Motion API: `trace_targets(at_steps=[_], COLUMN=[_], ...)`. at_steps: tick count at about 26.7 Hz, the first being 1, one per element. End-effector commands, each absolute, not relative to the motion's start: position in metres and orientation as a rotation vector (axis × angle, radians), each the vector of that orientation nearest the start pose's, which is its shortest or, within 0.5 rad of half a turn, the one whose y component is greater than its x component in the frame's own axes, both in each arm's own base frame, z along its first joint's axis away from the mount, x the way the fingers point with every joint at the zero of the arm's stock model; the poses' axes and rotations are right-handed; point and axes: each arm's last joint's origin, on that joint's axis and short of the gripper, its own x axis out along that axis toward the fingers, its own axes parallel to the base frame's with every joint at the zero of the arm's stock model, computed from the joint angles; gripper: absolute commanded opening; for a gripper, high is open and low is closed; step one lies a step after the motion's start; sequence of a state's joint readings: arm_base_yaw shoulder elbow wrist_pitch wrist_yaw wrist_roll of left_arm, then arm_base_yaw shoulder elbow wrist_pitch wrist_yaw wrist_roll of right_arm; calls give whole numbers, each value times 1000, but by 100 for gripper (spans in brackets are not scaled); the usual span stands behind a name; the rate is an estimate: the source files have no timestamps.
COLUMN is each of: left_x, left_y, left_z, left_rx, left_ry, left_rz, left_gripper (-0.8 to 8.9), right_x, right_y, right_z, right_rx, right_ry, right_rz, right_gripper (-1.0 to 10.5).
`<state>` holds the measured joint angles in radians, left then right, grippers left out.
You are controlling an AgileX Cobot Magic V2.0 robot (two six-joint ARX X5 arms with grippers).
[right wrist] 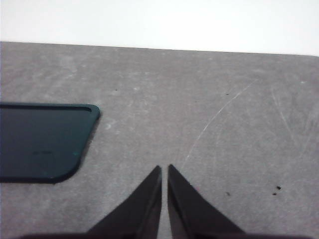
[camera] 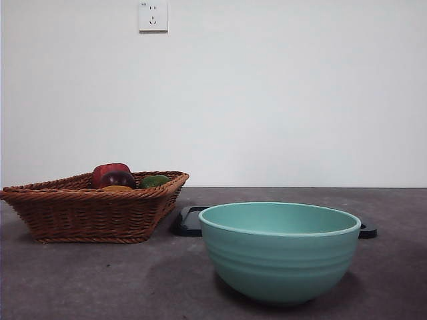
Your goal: Pick up the wifruite, put it on the bowl, pick up the plate, put it on desk
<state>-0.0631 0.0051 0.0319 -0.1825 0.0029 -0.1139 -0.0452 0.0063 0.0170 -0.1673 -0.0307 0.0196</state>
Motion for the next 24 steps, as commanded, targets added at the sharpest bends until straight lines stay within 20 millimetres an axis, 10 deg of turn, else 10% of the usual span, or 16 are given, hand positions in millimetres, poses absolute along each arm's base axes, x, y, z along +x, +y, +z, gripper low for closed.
trace_targets(at_steps=[1,10,24], left_x=[95,92,72], left_y=[-6,-6,-6], left_z=[150,172,244], left_rx=[-104,-155,-287], left_ry=[181,116,-41], left_rz=[-65,-68,-111], left_gripper=[15,15,15], right_x=[96,94,80], right_y=[-3,-2,5], right_z=[152,164,254], right_rx=[126,284,425], right_ry=[150,116,-30], right_rz=[-18,4,89], right_gripper=[14,10,9])
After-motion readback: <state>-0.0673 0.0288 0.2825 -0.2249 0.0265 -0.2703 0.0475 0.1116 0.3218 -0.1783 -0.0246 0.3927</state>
